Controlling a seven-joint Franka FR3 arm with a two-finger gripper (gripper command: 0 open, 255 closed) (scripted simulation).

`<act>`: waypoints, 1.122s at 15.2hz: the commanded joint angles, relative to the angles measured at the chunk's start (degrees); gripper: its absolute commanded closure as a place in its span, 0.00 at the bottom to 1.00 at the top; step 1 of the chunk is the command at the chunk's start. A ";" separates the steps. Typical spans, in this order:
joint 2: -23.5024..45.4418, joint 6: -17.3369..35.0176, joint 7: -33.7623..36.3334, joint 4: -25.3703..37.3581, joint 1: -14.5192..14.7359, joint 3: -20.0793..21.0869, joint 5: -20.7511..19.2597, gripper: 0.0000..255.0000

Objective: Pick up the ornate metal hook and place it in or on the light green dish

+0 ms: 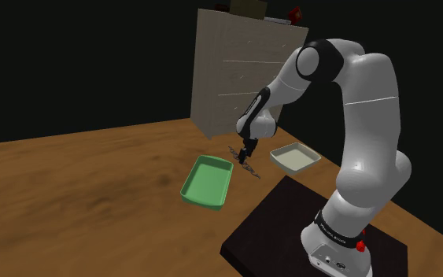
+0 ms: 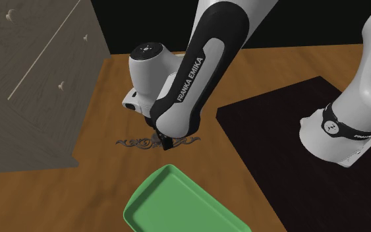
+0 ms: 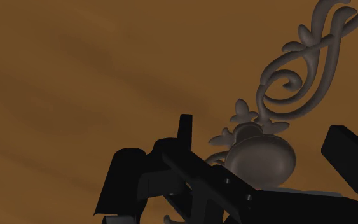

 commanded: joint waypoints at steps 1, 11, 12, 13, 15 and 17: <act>0.02 0.01 0.00 0.01 -0.01 0.01 0.01 0.00; 0.01 0.01 0.00 0.00 0.00 0.00 0.00 1.00; 0.02 0.01 0.00 0.01 -0.01 0.01 0.01 1.00; -0.78 -0.53 0.19 -0.26 0.23 -0.29 -0.23 1.00; -2.36 -1.64 0.59 -0.74 0.72 -0.90 -0.74 1.00; -3.92 -2.78 1.02 -1.18 1.20 -1.51 -1.29 1.00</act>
